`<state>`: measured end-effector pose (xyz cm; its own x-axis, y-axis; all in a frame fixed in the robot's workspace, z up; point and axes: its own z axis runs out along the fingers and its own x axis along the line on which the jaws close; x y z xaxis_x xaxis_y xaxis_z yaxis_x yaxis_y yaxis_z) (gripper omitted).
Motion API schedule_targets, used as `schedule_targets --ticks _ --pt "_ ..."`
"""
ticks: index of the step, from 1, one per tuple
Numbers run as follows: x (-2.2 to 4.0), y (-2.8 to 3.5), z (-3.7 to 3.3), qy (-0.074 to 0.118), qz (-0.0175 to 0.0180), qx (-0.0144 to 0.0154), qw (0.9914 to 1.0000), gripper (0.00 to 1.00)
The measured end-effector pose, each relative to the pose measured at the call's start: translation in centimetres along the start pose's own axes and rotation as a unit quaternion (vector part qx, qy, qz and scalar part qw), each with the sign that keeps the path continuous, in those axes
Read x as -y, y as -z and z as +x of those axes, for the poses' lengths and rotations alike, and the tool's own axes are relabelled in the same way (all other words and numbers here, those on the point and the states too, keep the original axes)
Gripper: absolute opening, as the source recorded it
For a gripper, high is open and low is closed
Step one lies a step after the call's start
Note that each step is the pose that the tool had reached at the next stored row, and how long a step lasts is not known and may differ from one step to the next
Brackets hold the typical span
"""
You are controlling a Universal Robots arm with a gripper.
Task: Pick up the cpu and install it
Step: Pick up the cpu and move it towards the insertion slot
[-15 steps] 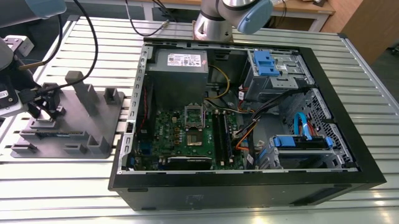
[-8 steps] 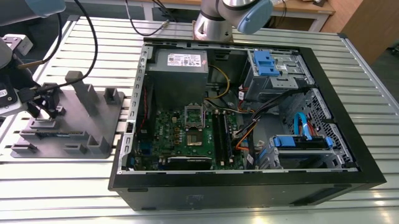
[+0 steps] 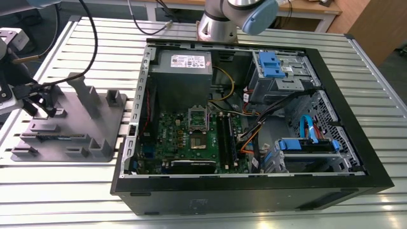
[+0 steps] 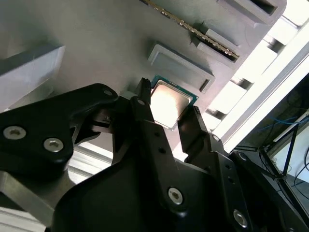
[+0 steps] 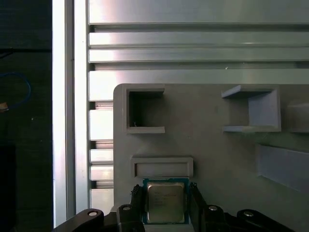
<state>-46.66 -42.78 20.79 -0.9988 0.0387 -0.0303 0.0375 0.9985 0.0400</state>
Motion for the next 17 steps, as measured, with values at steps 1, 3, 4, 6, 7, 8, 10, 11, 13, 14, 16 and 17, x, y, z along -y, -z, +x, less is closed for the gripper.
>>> schedule_targets --ticks 1,3,4,6,7,8,10,11,13,14,16,17 --pt "-0.01 0.26 -0.01 0.000 -0.0004 0.0000 1.00000 0.47" --pt "-0.03 0.81 -0.03 0.000 -0.0012 0.0000 1.00000 0.47" --pt "-0.04 1.07 -0.04 0.000 -0.0016 -0.0001 1.00000 0.47" --pt "-0.07 1.64 -0.06 0.000 -0.0023 0.0000 1.00000 0.47" --pt "-0.08 1.91 -0.07 0.000 -0.0026 0.0000 1.00000 0.47" --pt "-0.09 2.20 -0.08 0.000 -0.0029 -0.0001 1.00000 0.47" --pt "-0.11 2.78 -0.10 0.000 -0.0036 -0.0001 0.99999 0.47" --pt "-0.12 3.05 -0.11 0.000 -0.0038 -0.0001 0.99999 0.47" --pt "-0.15 3.55 -0.13 0.000 -0.0042 -0.0002 0.99999 0.47" --pt "-0.15 3.80 -0.14 0.000 -0.0044 -0.0002 0.99999 0.47" --pt "-0.18 4.33 -0.17 0.000 -0.0048 -0.0001 0.99999 0.47" --pt "-0.19 4.59 -0.18 0.000 -0.0051 -0.0002 0.99999 0.47"
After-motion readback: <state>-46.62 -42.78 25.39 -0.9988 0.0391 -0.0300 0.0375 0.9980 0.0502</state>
